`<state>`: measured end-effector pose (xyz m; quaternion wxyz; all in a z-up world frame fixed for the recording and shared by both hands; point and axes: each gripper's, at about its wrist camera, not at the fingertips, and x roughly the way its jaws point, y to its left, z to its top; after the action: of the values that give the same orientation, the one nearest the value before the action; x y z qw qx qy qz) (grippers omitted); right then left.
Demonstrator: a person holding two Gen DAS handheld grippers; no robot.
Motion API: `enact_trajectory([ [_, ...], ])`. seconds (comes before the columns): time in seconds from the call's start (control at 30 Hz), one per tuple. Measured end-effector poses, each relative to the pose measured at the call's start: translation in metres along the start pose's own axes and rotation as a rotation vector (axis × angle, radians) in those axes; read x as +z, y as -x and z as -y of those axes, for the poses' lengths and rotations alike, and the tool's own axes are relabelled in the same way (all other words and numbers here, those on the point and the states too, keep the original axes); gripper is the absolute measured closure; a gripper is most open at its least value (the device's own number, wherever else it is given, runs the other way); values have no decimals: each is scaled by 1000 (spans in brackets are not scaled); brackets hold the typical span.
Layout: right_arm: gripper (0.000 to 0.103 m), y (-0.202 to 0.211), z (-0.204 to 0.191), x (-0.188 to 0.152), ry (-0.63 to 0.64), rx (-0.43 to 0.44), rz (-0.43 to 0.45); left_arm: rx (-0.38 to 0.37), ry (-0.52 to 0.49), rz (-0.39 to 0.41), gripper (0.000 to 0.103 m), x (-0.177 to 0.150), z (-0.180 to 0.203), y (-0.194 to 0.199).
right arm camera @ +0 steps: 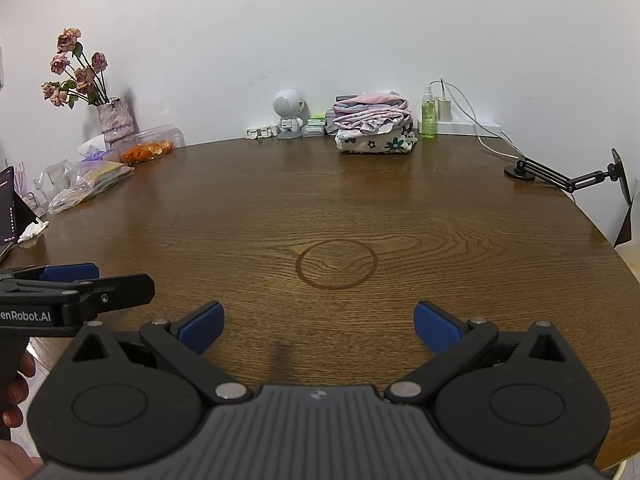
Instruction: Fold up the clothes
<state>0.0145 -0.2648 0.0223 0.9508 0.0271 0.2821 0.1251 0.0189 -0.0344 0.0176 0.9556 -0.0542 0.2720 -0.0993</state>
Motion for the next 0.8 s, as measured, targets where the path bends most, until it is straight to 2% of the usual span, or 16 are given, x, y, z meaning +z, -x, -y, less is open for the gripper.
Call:
enact_trajectory([
  [0.8,0,-2,3,-1,-1,3,-13,10,-16,-24,0,0,1,-7],
])
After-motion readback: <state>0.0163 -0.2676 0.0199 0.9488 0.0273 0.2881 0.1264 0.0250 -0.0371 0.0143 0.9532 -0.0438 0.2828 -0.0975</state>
